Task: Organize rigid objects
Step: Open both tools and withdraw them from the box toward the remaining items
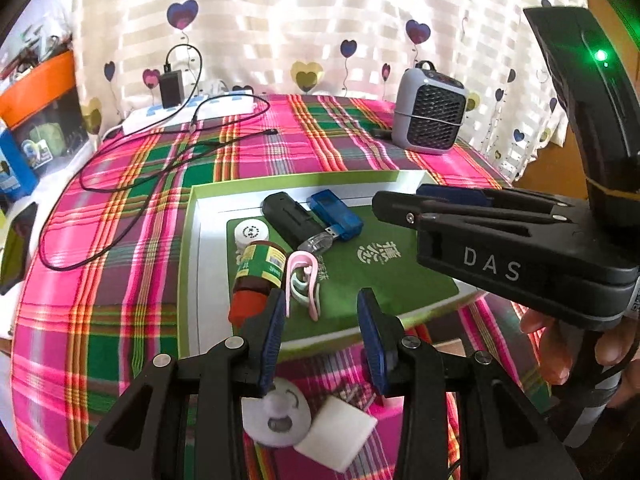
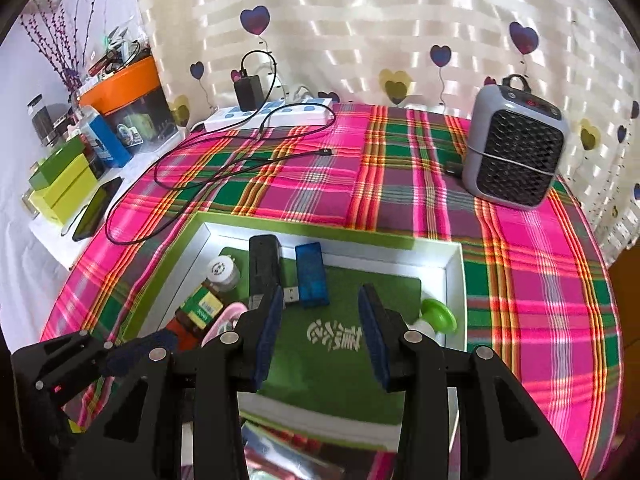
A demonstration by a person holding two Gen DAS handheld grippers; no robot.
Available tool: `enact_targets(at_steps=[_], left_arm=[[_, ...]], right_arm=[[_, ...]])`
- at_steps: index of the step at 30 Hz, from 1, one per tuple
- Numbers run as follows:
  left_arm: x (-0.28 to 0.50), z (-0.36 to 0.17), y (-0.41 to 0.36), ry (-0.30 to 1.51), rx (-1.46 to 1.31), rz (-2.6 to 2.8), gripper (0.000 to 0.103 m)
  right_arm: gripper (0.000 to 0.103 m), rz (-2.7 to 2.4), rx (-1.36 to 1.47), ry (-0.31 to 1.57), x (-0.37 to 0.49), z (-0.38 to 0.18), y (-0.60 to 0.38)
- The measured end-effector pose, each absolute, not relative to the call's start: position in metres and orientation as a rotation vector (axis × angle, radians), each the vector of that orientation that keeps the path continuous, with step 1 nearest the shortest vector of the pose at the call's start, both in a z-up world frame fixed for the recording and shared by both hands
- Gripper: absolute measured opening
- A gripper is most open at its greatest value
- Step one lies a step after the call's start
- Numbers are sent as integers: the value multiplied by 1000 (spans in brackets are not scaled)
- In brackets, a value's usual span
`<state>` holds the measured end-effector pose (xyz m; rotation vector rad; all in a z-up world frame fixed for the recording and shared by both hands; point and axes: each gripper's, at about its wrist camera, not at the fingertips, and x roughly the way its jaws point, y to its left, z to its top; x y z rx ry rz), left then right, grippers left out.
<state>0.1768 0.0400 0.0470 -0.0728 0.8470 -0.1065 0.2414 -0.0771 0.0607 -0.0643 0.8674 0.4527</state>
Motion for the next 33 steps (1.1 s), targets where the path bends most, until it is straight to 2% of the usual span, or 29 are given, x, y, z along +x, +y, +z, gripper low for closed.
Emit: enact_targets(at_steps=[33], left_arm=[[95, 54, 36, 796, -70, -84, 36]], right_arm=[[41, 367, -43, 777, 141, 66, -108]])
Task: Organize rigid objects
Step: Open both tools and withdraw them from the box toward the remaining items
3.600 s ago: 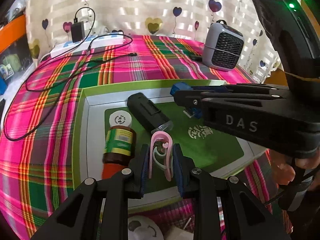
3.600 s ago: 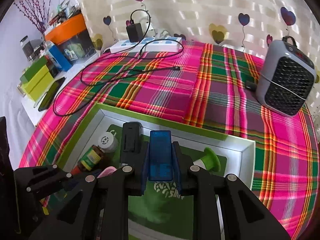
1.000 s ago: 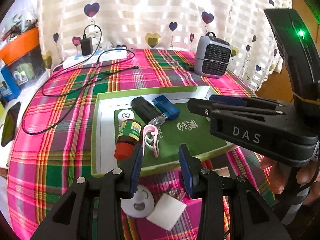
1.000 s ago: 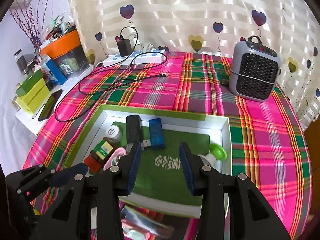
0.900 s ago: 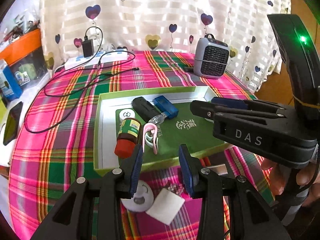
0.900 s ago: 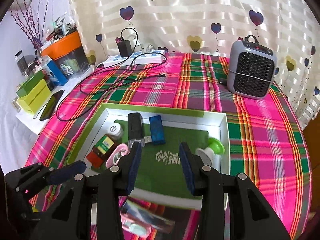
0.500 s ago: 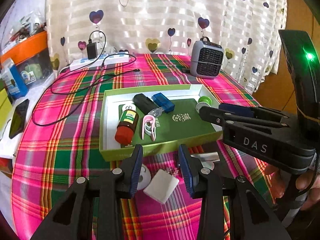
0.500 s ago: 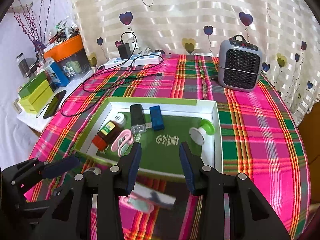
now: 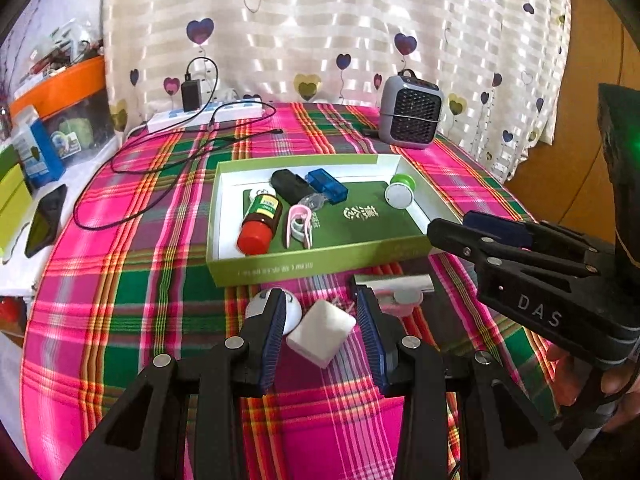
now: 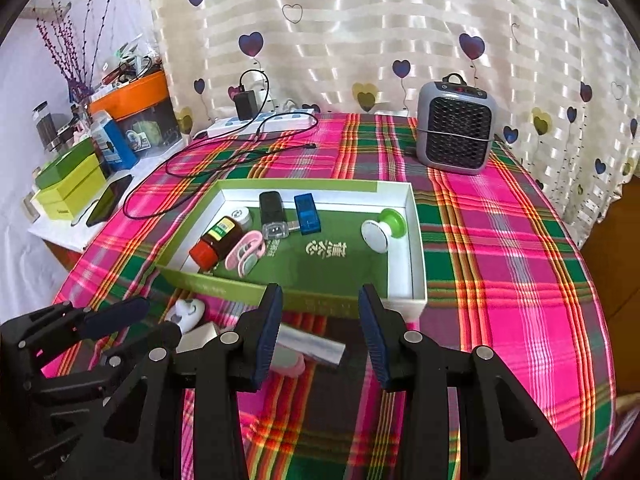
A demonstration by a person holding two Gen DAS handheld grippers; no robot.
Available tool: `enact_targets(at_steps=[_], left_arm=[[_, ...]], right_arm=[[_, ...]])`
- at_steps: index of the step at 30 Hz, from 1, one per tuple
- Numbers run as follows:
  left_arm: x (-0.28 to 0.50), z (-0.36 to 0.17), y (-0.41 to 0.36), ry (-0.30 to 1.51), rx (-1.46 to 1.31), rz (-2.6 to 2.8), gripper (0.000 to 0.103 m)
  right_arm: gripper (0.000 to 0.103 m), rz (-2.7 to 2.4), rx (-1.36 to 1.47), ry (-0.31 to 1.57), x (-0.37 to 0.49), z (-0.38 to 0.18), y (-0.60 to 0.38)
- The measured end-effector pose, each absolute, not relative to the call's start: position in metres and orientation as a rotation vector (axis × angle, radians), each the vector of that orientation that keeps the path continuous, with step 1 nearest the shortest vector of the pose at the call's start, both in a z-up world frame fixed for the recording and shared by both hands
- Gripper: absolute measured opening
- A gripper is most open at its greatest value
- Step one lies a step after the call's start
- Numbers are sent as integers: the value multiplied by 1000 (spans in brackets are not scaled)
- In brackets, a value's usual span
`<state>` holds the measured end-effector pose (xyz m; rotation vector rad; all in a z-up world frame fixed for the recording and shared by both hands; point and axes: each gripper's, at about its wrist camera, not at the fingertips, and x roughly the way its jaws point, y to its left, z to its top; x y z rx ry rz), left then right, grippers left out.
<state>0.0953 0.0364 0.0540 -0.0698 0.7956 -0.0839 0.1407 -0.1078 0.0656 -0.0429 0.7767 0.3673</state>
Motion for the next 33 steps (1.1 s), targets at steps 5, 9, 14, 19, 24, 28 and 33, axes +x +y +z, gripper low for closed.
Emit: enact_targets(at_steps=[5, 9, 14, 19, 24, 28, 33], left_arm=[[86, 49, 38, 793, -74, -77, 36], [80, 46, 37, 788, -63, -55, 36], [74, 42, 34, 794, -56, -61, 36], [67, 38, 31, 796, -47, -53, 36], [62, 37, 29, 787, -21, -29, 36], [58, 34, 27, 790, -22, -29, 36], [60, 27, 27, 806, -18, -38, 36]], right_arm=[[41, 351, -46, 768, 128, 63, -112], [41, 342, -46, 763, 120, 60, -114], [41, 318, -95, 724, 105, 57, -112], [41, 321, -73, 718, 96, 54, -116], [41, 319, -68, 726, 89, 47, -119], [41, 316, -82, 730, 84, 40, -118], [41, 334, -72, 746, 82, 32, -119]])
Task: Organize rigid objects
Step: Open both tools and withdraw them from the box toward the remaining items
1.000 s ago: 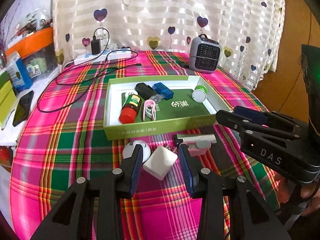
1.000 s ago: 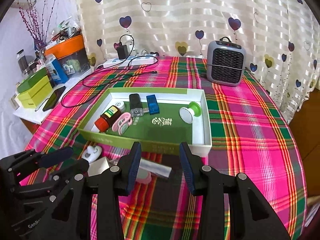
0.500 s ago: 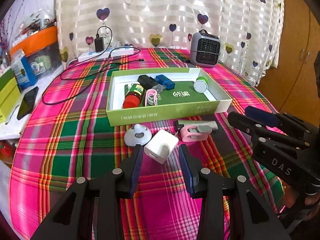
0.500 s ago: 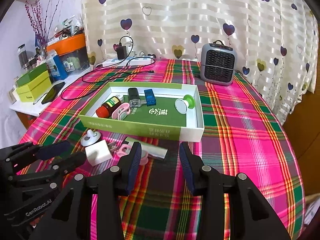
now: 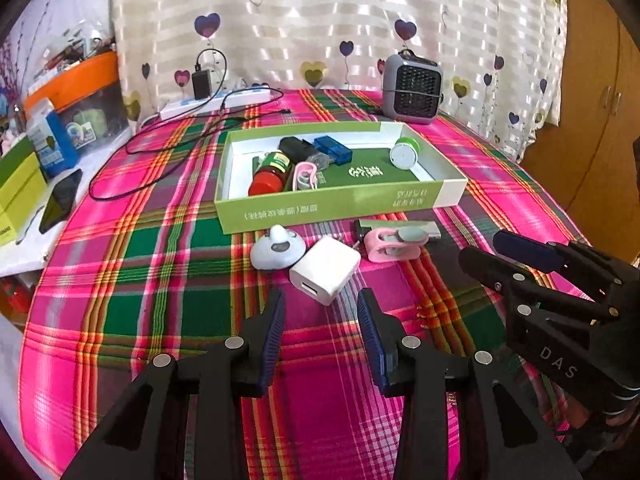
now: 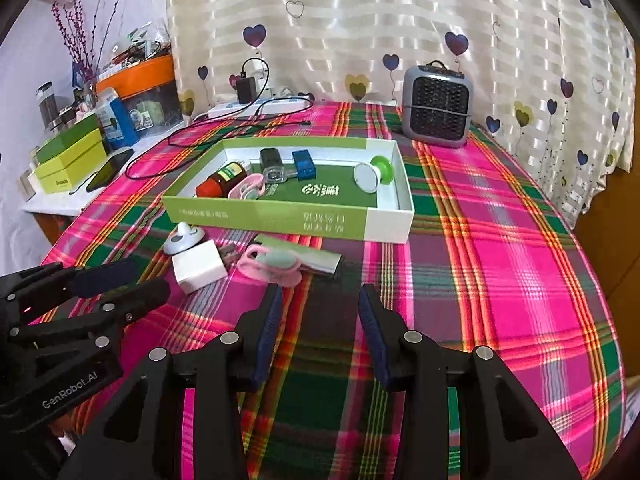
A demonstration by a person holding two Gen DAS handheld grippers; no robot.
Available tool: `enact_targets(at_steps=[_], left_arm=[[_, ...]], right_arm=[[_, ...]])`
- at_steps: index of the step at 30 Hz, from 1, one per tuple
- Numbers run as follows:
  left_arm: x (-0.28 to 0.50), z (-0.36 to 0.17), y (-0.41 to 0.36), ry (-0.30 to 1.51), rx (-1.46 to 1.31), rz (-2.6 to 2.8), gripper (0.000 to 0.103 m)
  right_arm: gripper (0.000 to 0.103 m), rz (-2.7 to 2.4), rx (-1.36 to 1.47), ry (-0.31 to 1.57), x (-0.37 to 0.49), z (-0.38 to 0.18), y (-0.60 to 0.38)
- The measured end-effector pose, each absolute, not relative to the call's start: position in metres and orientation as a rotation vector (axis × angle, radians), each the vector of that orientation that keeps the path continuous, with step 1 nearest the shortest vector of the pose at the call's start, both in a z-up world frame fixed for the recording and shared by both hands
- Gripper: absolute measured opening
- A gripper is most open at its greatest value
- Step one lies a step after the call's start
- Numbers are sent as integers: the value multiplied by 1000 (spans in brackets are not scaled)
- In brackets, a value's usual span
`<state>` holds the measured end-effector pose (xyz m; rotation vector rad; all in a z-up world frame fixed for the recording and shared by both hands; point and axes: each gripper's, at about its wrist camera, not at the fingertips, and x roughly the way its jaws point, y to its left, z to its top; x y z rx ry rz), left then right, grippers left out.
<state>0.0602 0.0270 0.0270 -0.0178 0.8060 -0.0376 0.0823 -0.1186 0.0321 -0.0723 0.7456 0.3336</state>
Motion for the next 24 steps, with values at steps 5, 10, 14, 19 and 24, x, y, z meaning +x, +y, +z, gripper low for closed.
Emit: enact_targets(at_steps=[5, 10, 14, 19, 24], left_arm=[[62, 22, 30, 813, -20, -41, 36], [66, 20, 40, 817, -41, -63, 36], [70, 17, 49, 827, -59, -70, 36], [73, 12, 58, 839, -105, -109, 36], [77, 11, 57, 842, -106, -149, 36]], right_arm=[[41, 343, -60, 763, 85, 25, -121], [41, 390, -38, 770, 91, 20, -121], [41, 431, -26, 786, 99, 18, -120], [41, 463, -32, 815, 109, 15, -117], [41, 483, -11, 821, 113, 18, -116]])
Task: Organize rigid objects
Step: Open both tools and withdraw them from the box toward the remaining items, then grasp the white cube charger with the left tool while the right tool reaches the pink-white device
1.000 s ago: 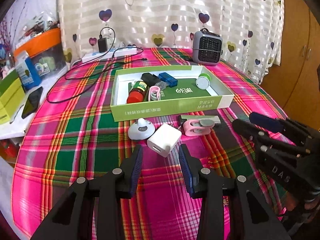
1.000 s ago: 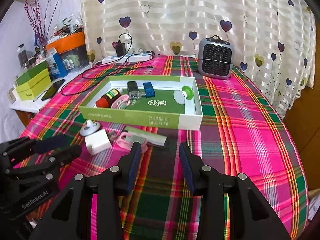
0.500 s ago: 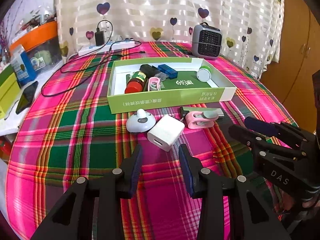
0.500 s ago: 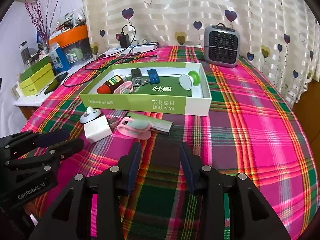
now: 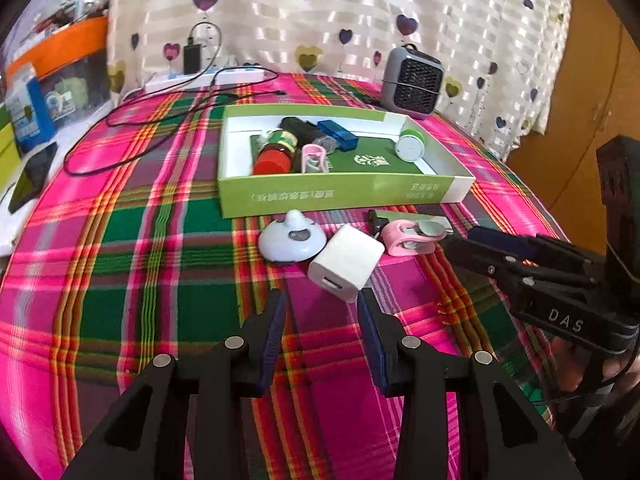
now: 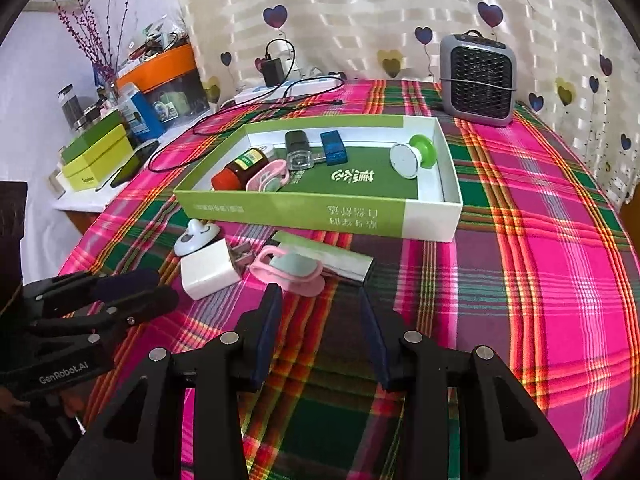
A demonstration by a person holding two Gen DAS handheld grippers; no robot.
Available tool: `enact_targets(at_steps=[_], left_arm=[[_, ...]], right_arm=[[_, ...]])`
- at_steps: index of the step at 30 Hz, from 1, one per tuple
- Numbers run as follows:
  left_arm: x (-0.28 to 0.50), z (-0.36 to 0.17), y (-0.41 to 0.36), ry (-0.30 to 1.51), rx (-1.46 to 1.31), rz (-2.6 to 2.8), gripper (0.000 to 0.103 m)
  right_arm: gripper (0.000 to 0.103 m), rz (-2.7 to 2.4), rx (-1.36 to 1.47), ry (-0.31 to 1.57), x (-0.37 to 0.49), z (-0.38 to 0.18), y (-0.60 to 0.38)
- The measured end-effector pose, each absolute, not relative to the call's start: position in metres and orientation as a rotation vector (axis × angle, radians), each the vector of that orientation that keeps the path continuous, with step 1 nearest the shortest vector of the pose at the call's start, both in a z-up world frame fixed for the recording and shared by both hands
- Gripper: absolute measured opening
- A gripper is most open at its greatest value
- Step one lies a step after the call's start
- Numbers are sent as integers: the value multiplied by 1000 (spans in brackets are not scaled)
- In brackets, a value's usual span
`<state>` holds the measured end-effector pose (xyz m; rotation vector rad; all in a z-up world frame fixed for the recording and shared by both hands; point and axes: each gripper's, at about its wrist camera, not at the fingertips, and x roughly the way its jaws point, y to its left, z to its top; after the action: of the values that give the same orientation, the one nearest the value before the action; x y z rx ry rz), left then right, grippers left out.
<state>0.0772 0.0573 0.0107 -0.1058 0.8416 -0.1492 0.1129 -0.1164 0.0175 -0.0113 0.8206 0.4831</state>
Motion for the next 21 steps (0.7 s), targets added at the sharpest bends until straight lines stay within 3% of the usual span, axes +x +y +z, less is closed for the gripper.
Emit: enact_targets(at_steps=[21], left_arm=[[112, 21, 34, 820, 5, -280, 39]], right_arm=[[41, 452, -2, 803, 113, 24, -125]])
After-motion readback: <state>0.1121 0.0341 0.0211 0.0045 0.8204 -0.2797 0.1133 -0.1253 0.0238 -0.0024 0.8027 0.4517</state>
